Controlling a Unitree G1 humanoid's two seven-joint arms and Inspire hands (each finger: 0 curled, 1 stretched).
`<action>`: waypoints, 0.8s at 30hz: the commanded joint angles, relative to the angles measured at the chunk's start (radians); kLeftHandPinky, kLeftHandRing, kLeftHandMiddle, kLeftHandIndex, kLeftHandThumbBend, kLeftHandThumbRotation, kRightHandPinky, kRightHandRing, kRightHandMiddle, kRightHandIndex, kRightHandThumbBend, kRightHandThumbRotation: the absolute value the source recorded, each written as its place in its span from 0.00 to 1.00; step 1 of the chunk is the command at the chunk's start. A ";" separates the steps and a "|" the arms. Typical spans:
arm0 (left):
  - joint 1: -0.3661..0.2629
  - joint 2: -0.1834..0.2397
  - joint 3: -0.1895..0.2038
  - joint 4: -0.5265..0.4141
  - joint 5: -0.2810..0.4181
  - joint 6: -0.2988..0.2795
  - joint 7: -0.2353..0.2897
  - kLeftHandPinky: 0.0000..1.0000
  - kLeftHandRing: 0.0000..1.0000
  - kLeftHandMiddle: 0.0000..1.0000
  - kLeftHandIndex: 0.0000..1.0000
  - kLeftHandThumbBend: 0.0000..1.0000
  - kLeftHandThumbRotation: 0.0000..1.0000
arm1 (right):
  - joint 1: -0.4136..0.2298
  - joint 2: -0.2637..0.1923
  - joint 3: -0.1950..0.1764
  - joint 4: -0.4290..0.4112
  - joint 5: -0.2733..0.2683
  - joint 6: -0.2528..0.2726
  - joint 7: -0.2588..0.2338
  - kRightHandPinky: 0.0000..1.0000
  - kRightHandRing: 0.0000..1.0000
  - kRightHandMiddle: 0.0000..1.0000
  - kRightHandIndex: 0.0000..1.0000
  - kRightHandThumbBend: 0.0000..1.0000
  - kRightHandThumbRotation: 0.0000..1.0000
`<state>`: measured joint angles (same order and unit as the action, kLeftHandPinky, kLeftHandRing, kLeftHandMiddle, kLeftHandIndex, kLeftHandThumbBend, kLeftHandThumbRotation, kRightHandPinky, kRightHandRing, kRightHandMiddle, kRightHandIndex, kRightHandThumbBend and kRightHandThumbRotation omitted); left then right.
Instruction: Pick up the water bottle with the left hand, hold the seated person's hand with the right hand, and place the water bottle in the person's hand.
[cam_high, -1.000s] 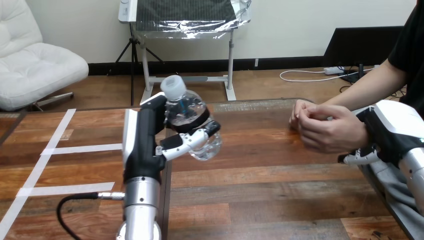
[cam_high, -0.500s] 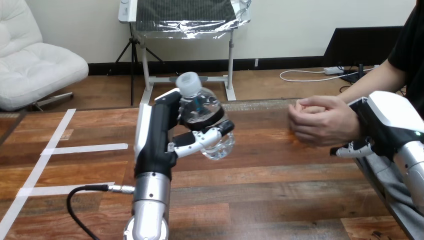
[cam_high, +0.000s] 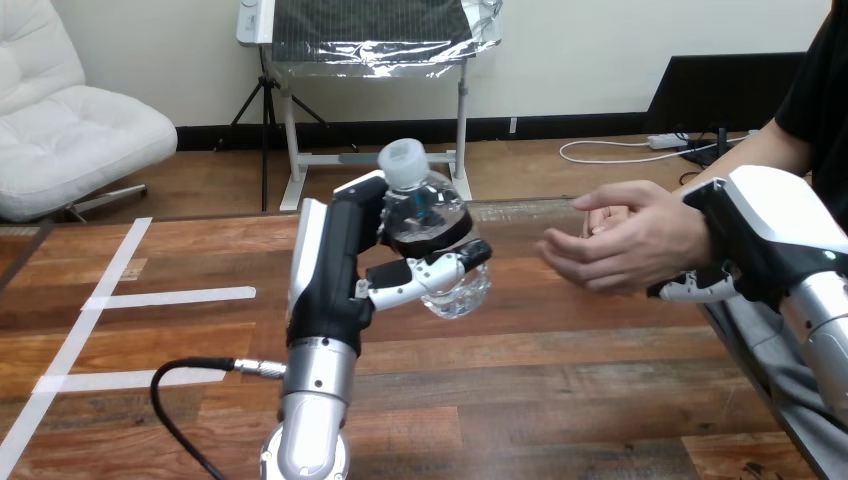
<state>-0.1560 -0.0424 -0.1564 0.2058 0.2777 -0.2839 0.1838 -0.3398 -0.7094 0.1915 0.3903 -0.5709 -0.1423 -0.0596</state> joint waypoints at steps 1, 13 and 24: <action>-0.095 -0.054 -0.014 -0.060 -0.018 0.007 0.001 0.37 0.39 0.41 0.49 0.60 0.00 | -0.016 -0.002 -0.021 -0.051 -0.009 -0.020 -0.013 0.21 0.28 0.38 0.37 0.77 0.00; -0.120 -0.070 -0.040 -0.038 -0.028 0.006 0.006 0.38 0.39 0.41 0.49 0.61 0.00 | -0.013 0.001 -0.019 -0.093 -0.052 -0.024 -0.021 0.22 0.28 0.36 0.36 0.80 0.00; -0.147 -0.080 -0.065 -0.012 -0.033 -0.004 0.007 0.39 0.39 0.42 0.49 0.60 0.00 | -0.012 0.013 -0.016 -0.119 -0.078 -0.034 -0.032 0.22 0.28 0.36 0.37 0.79 0.00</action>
<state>-0.1923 -0.0440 -0.2105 0.2072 0.2623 -0.2653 0.1816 -0.3341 -0.7069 0.1915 0.3132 -0.6401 -0.1721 -0.0696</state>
